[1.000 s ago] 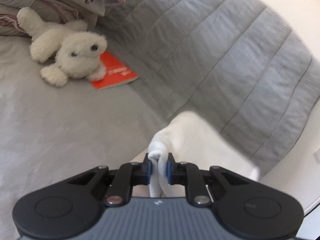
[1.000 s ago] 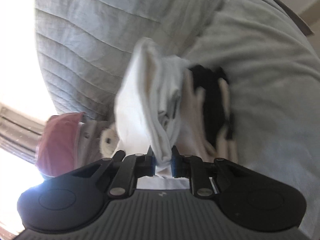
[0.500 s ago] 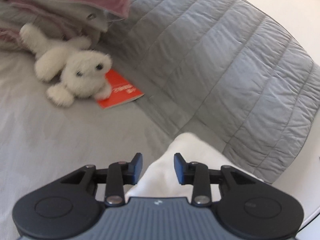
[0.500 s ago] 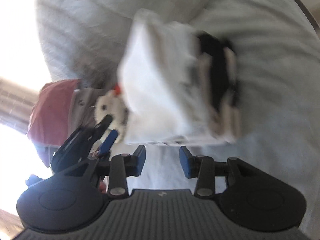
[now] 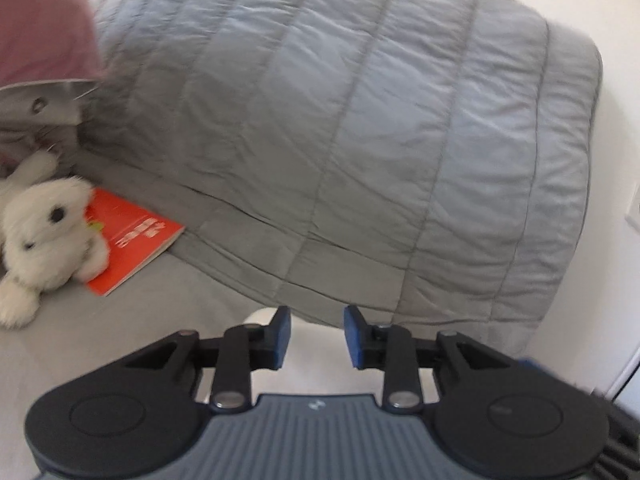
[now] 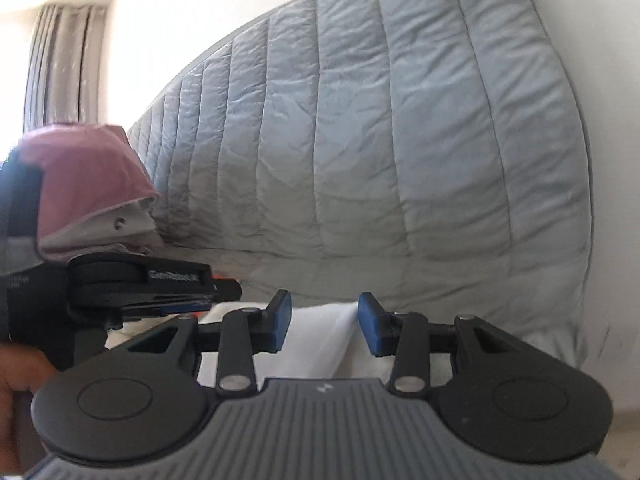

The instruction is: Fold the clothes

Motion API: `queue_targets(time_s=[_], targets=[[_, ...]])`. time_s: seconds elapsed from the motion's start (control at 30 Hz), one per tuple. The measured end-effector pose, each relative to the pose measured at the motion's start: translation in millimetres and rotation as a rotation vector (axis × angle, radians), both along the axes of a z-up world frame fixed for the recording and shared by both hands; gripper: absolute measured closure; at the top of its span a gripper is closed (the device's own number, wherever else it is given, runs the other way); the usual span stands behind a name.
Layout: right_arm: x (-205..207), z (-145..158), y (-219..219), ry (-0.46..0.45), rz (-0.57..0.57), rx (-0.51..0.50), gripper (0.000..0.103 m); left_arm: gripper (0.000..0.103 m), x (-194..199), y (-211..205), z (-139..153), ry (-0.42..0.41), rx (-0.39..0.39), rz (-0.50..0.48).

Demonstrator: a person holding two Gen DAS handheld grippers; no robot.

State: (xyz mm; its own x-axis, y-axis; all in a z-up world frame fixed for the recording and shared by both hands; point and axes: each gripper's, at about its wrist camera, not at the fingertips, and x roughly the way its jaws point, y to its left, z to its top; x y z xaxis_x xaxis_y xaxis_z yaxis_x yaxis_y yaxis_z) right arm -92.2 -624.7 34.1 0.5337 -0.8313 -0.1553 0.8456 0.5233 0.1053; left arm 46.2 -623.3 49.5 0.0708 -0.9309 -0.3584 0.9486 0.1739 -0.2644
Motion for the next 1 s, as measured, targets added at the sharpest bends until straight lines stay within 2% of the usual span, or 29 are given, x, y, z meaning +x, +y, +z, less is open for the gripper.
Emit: queue_targets(time_s=[0.07,0.13,0.27,0.37,0.47,0.6,0.7,0.77,0.83,1.0], targets=[[0.6,-8.4,-6.4,0.008,-0.011,0.022,0.060,0.075,-3.3,-10.9,-3.3,-0.034,0.030,-0.006],[-0.1,-19.2,-14.1,-0.006,-0.023,0.110,0.060,0.076,-3.4,-20.2,-8.3,-0.041,0.064,-0.011],[-18.0,-46.1,-48.6,-0.142,-0.020,0.323,0.060,0.084,1.4,-41.1,-19.8,0.026,0.113,-0.014],[-26.4,-57.2,-60.3,-0.227,-0.023,0.416,0.060,0.092,-2.7,-52.2,-34.4,0.049,0.132,-0.005],[-28.1,-64.0,-61.9,-0.242,-0.025,0.439,0.058,0.093,-9.1,-57.3,-39.7,0.039,0.141,0.014],[-35.2,-58.6,-62.0,-0.279,-0.007,0.457,0.054,0.093,-14.1,-51.7,-27.5,0.004,0.148,0.021],[-42.4,-50.2,-59.1,-0.320,0.019,0.472,0.047,0.088,-14.5,-42.7,-15.9,0.011,0.135,0.031],[-44.1,-42.9,-54.0,-0.329,0.031,0.466,0.046,0.080,-14.7,-36.7,-8.1,0.016,0.127,0.038],[-45.2,-36.2,-49.4,-0.324,0.044,0.456,0.044,0.067,-16.9,-31.0,-0.4,0.008,0.126,0.043],[-52.4,-21.1,-39.1,-0.314,0.063,0.438,0.036,0.052,-20.1,-7.0,14.1,0.026,0.128,0.089]])
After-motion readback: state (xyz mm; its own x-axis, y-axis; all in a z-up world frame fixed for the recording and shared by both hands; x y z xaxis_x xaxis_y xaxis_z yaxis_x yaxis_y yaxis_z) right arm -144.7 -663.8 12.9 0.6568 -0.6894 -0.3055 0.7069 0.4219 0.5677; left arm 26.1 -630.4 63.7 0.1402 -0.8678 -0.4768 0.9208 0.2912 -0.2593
